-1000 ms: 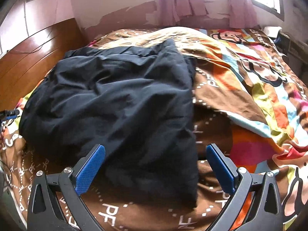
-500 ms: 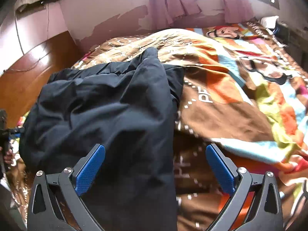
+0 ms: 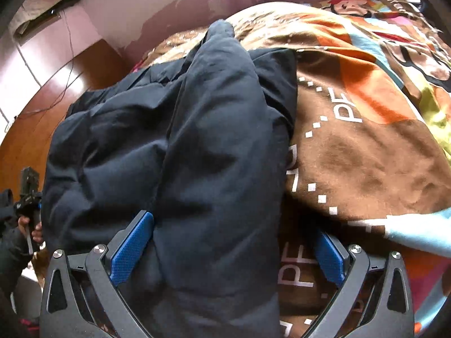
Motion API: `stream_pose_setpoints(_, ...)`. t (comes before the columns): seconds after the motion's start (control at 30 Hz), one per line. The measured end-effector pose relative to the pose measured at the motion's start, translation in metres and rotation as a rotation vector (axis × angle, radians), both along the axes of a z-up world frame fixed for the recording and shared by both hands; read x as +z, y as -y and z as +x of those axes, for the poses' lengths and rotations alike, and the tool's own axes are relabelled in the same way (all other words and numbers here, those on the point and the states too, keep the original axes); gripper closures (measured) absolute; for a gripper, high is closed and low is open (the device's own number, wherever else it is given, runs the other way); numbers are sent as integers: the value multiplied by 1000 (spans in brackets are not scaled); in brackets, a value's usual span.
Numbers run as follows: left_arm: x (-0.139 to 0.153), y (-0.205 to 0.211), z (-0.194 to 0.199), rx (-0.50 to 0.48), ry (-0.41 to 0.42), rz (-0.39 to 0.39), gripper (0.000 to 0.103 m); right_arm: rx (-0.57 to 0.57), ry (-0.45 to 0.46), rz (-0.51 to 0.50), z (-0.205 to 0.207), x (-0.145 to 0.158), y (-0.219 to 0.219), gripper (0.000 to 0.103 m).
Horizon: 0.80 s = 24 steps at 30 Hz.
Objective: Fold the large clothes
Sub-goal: 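Push against the side of the folded jacket with both open tools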
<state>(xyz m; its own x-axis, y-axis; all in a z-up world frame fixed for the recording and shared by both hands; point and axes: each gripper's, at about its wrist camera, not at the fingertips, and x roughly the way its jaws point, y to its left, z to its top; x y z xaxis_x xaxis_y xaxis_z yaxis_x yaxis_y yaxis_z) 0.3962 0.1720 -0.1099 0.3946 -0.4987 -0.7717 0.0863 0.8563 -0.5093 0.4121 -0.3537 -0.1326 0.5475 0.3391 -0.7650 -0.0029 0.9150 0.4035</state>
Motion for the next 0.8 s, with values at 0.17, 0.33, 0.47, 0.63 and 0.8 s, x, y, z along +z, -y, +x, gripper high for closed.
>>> stream_pose_setpoints(0.17, -3, 3, 5, -21, 12, 1, 0, -14, 15, 43, 3, -7, 7, 1)
stream_pose_setpoints(0.33, -7, 2, 11, -43, 11, -12, 0, -20, 47, 45, -1, -10, 8, 1)
stream_pose_setpoints(0.47, -10, 2, 14, -49, 6, -16, 0, -30, 82, 39, -17, -12, 9, 1)
stream_pose_setpoints(0.63, -13, 0, 15, -53, -5, -27, 0, -37, 103, 37, -22, -14, 10, 1)
stream_pose_setpoints(0.8, -20, -6, 17, -55, -18, -40, 0, -37, 92, 37, -23, -14, 11, 1)
